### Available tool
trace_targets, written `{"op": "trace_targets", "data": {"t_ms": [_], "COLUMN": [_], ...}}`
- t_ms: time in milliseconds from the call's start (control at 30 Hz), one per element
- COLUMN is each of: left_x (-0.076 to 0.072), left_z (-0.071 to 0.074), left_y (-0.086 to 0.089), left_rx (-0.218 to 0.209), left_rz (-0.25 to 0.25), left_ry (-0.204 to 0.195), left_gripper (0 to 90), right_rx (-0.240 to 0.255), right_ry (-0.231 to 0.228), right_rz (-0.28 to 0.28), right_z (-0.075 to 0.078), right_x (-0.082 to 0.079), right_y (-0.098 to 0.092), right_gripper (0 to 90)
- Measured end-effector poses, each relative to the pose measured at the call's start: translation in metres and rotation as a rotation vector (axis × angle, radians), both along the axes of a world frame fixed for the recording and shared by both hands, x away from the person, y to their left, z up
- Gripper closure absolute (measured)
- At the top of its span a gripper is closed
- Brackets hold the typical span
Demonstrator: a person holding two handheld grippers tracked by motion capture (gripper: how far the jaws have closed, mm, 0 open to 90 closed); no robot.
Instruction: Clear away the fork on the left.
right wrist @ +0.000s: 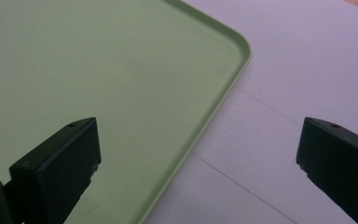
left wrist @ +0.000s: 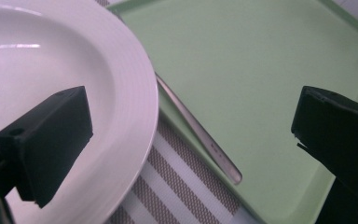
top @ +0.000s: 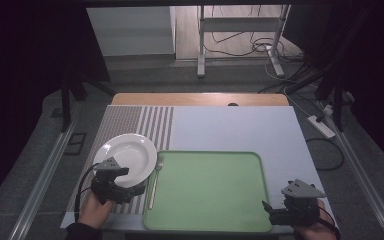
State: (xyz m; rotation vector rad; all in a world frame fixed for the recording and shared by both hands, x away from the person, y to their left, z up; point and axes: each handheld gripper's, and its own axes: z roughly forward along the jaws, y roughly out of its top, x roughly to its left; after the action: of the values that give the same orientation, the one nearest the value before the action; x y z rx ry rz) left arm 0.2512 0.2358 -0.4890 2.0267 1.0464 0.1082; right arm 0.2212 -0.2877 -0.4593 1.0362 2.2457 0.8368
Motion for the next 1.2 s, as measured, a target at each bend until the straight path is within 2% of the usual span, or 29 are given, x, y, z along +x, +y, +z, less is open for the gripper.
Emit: {"op": "trace_targets", "data": {"t_ms": [267,700,800,1033,1200], "left_x": [-0.012,-0.032,-0.035,-0.040,-0.045], "left_z": [-0.003,-0.005,-0.005,-0.004,-0.003], "left_y": [0.010,0.022,0.024,0.028,0.031], "left_rx": [-0.015,0.004,0.016,0.009,0.025], "left_rz": [0.028,0.068,0.075,0.097,0.108], "left_ry": [0.009,0.013,0.014,0.008,0.003], "left_gripper": [0.0,0.0,0.0,0.0,0.0], "right_rx": [0.000,0.003,0.003,0.003,0.004], "right_ry": [0.000,-0.001,-0.002,-0.002,-0.002], "right_rz": [0.000,-0.005,-0.006,-0.008,-0.008], "right_z": [0.000,0.000,0.000,0.000,0.000], "right_x": [0.000,0.001,0.001,0.001,0.000], "right_y": [0.000,-0.001,-0.001,-0.001,-0.001], "right_gripper": [0.0,0.0,0.0,0.0,0.0]}}
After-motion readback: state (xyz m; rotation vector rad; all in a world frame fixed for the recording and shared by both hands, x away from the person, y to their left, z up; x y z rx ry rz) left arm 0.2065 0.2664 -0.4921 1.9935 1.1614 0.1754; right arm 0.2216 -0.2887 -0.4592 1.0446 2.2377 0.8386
